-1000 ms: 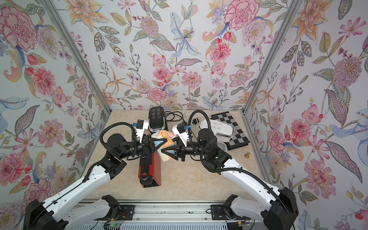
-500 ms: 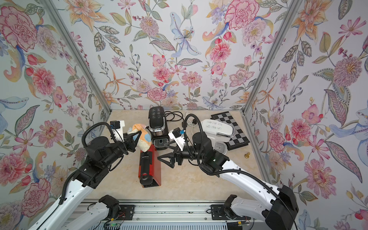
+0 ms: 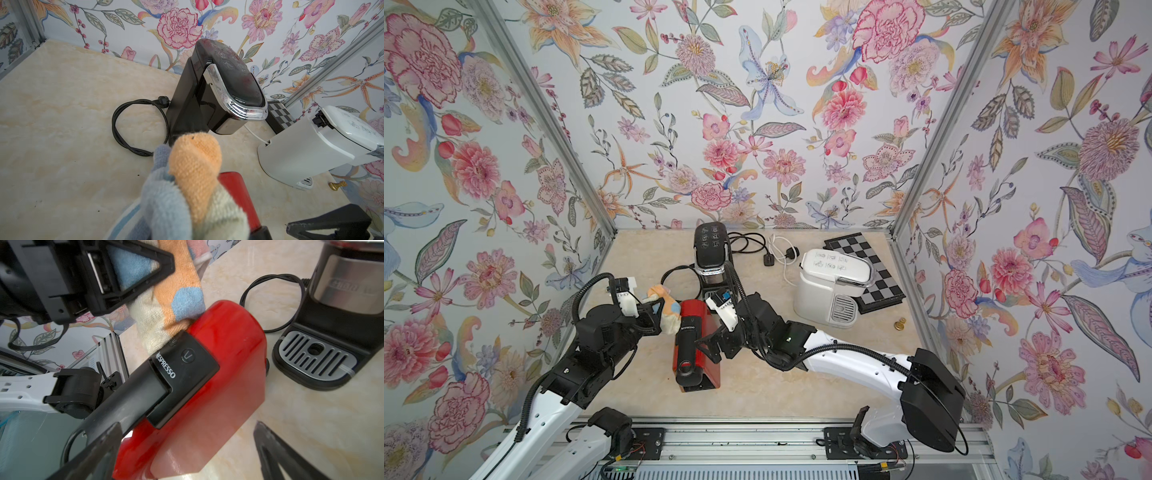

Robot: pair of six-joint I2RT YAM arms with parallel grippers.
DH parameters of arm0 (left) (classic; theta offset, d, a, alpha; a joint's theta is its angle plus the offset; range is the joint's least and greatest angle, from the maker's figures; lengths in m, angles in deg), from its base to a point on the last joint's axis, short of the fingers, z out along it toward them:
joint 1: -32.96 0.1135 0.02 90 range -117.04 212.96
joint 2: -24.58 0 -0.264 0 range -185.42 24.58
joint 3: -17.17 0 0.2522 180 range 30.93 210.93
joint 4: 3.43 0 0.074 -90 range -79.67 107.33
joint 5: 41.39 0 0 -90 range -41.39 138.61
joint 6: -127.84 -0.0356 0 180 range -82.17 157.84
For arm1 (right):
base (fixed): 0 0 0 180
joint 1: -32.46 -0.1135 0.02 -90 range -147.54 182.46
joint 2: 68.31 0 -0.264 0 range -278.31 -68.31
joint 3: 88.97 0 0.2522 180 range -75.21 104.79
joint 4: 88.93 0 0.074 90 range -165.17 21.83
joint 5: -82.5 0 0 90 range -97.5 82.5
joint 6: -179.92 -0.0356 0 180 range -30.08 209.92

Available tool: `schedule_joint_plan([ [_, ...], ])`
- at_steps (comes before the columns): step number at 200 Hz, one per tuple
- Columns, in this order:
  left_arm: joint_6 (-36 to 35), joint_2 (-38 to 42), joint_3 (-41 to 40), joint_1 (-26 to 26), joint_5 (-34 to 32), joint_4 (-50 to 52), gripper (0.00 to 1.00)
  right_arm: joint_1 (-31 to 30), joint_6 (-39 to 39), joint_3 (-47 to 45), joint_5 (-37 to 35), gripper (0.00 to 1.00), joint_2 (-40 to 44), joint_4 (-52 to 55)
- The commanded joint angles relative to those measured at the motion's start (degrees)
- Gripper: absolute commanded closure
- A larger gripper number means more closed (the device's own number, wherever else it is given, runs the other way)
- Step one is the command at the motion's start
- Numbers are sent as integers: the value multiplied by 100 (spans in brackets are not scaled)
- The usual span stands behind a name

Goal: Wipe the surface of a coffee machine
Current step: Wipe the dirt from the surface of the coffee machine.

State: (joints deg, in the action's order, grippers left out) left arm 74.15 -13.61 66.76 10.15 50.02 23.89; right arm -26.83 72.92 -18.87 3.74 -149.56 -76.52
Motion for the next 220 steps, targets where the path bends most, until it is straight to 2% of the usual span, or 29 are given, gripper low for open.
schedule_joint_plan([
  [1,-54,-10,-51,33,559,-533,100,-14,-73,284,-116,0,-114,29],
  [46,-5,-394,-315,31,720,-932,100,-18,-111,465,189,0,-404,31],
  [158,397,-606,-1404,96,380,-1318,100,62,-239,501,431,0,-631,29],
  [220,693,-1105,-1973,134,773,-2192,100,90,-278,492,481,0,-681,47],
])
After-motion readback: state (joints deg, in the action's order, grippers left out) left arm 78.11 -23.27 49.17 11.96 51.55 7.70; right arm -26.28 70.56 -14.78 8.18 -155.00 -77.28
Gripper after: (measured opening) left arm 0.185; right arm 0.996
